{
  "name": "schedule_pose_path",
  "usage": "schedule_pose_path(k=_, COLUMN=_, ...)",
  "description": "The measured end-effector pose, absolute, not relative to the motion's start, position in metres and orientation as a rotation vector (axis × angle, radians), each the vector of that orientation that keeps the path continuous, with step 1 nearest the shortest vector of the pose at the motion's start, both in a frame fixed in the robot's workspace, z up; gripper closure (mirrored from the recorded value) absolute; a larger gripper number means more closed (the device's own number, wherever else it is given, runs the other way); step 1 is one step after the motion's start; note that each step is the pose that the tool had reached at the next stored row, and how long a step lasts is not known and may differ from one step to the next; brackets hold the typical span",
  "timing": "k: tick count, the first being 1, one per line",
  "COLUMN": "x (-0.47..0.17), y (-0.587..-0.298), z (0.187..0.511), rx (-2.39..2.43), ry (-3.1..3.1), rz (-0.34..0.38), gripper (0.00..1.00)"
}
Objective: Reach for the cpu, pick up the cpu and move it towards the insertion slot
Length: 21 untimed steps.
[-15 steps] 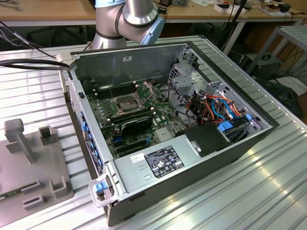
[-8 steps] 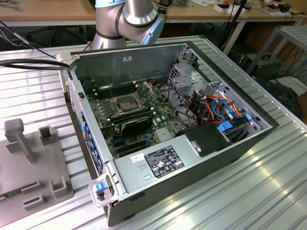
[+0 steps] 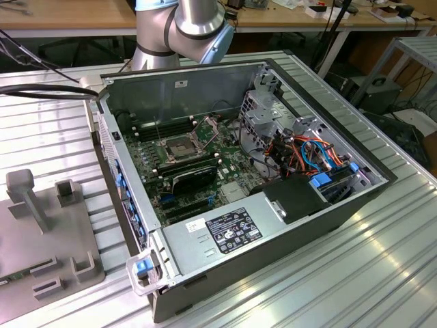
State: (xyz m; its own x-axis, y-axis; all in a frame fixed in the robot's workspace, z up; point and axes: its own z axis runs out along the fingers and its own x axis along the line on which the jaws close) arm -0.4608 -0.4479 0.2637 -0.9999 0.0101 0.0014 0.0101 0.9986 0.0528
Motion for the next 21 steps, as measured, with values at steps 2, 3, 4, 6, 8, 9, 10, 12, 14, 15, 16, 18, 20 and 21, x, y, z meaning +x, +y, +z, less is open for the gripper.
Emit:
schedule_pose_path(k=2, x=-0.461, y=-0.448, z=0.264, rx=-0.016, ry=-3.139, rz=-0.084, gripper=0.38)
schedule_pose_path(k=3, x=-0.461, y=-0.448, z=0.264, rx=-0.016, ry=-3.139, rz=-0.085, gripper=0.38)
schedule_pose_path(k=4, x=-0.461, y=-0.448, z=0.264, rx=-0.016, ry=-3.139, rz=-0.085, gripper=0.38)
schedule_pose_path(k=6, x=-0.461, y=-0.448, z=0.262, rx=-0.016, ry=-3.139, rz=-0.085, gripper=0.38)
schedule_pose_path(k=8, x=-0.461, y=-0.448, z=0.260, rx=-0.016, ry=-3.139, rz=-0.085, gripper=0.38)
schedule_pose_path(k=9, x=-0.461, y=-0.448, z=0.260, rx=-0.016, ry=-3.139, rz=-0.085, gripper=0.38)
schedule_pose_path(k=10, x=-0.461, y=-0.448, z=0.259, rx=-0.016, ry=-3.139, rz=-0.084, gripper=0.38)
schedule_pose_path(k=12, x=-0.461, y=-0.448, z=0.259, rx=-0.016, ry=-3.139, rz=-0.084, gripper=0.38)
schedule_pose_path(k=14, x=-0.461, y=-0.448, z=0.259, rx=-0.016, ry=-3.139, rz=-0.085, gripper=0.38)
schedule_pose_path(k=15, x=-0.461, y=-0.448, z=0.259, rx=-0.016, ry=-3.139, rz=-0.085, gripper=0.38)
schedule_pose_path(k=16, x=-0.461, y=-0.448, z=0.258, rx=-0.016, ry=-3.140, rz=-0.085, gripper=0.38)
schedule_pose_path(k=18, x=-0.461, y=-0.448, z=0.254, rx=-0.016, ry=-3.139, rz=-0.085, gripper=0.38)
schedule_pose_path(k=20, x=-0.461, y=-0.448, z=0.249, rx=-0.016, ry=-3.139, rz=-0.085, gripper=0.38)
schedule_pose_path(k=21, x=-0.461, y=-0.448, z=0.247, rx=-0.016, ry=-3.139, rz=-0.085, gripper=0.38)
